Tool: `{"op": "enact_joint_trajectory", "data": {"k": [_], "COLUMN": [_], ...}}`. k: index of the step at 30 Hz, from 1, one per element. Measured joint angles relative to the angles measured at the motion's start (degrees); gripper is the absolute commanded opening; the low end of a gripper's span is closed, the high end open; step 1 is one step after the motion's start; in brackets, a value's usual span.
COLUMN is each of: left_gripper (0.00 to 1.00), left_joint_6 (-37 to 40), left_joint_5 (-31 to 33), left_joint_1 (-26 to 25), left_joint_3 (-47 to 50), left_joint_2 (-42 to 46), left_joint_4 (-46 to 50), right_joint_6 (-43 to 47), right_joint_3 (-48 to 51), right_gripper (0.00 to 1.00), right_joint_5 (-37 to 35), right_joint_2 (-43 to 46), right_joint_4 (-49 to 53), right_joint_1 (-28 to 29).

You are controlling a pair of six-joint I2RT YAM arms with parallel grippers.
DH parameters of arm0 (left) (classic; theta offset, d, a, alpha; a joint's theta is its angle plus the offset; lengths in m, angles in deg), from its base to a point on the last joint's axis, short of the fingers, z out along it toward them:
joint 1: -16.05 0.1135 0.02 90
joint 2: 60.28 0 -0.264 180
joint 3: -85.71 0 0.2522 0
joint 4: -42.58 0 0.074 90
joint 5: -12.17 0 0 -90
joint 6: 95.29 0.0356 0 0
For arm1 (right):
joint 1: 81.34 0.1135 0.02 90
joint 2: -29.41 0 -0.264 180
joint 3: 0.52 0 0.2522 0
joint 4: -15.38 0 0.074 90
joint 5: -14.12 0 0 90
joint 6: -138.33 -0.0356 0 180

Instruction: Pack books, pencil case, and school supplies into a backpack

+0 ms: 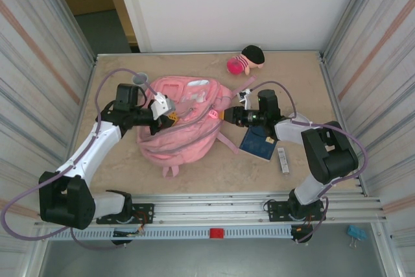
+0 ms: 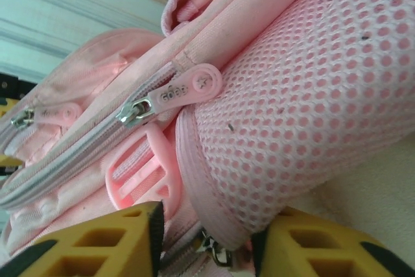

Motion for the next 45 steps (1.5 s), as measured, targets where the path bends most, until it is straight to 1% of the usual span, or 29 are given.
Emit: {"op": "enact_joint_trajectory", "data": {"k": [1,4,8,11,13,16,25,30,34,37,39,41,45], "left_gripper": [0.0,0.0,0.0,0.0,0.0,0.0,0.0,0.0,0.0,0.0,0.0,0.0,0.0], "left_joint_6": [0.0,-0.1,-0.2,-0.2,-0.2,-0.4,-1.5,-1.5,-1.6,-1.6,-1.6,-1.6,-1.7], "left_joint_5": [0.0,-0.1,-0.2,-0.4,-0.4,-0.3,-0.3,0.3,0.3,0.3,0.3,0.3,1.0], "left_joint_1": [0.0,0.0,0.0,0.0,0.0,0.0,0.0,0.0,0.0,0.0,0.0,0.0,-0.1], "left_joint_3": [0.0,0.0,0.0,0.0,0.0,0.0,0.0,0.0,0.0,0.0,0.0,0.0,0.0], "left_joint_2": [0.0,-0.2,-0.3,-0.3,-0.3,-0.3,-0.3,-0.3,-0.3,-0.3,-0.3,-0.3,-0.3], "left_joint_4": [0.0,0.0,0.0,-0.1,-0.2,-0.6,-1.7,-2.3,-3.1,-3.4,-3.5,-3.5,-3.5], "right_joint_6": [-0.2,-0.7,-1.0,-1.3,-1.4,-1.8,-3.7,-5.0,-5.8,-6.6,-7.0,-7.1,-6.4], "right_joint_3": [0.0,0.3,0.8,0.9,0.9,0.9,0.9,1.0,1.1,1.4,1.5,1.5,1.5], "right_gripper": [0.33,0.38,0.27,0.25,0.26,0.33,0.37,0.3,0.25,0.15,0.14,0.16,0.16], "right_joint_5": [0.2,0.4,1.1,1.3,1.5,1.9,5.0,7.0,7.2,7.2,7.3,7.3,5.8], "right_joint_2": [0.0,0.0,0.0,0.0,0.0,0.0,0.0,0.7,1.1,1.1,1.2,1.3,2.8], "right_joint_4": [0.0,0.0,0.0,0.0,0.0,0.0,-0.3,-0.5,-0.7,-0.6,-0.5,-0.3,3.1], "right_joint_1": [0.0,-0.2,-0.2,-0.3,-0.4,-0.6,-0.7,-0.6,-0.7,-0.7,-1.0,-1.4,-1.5]}}
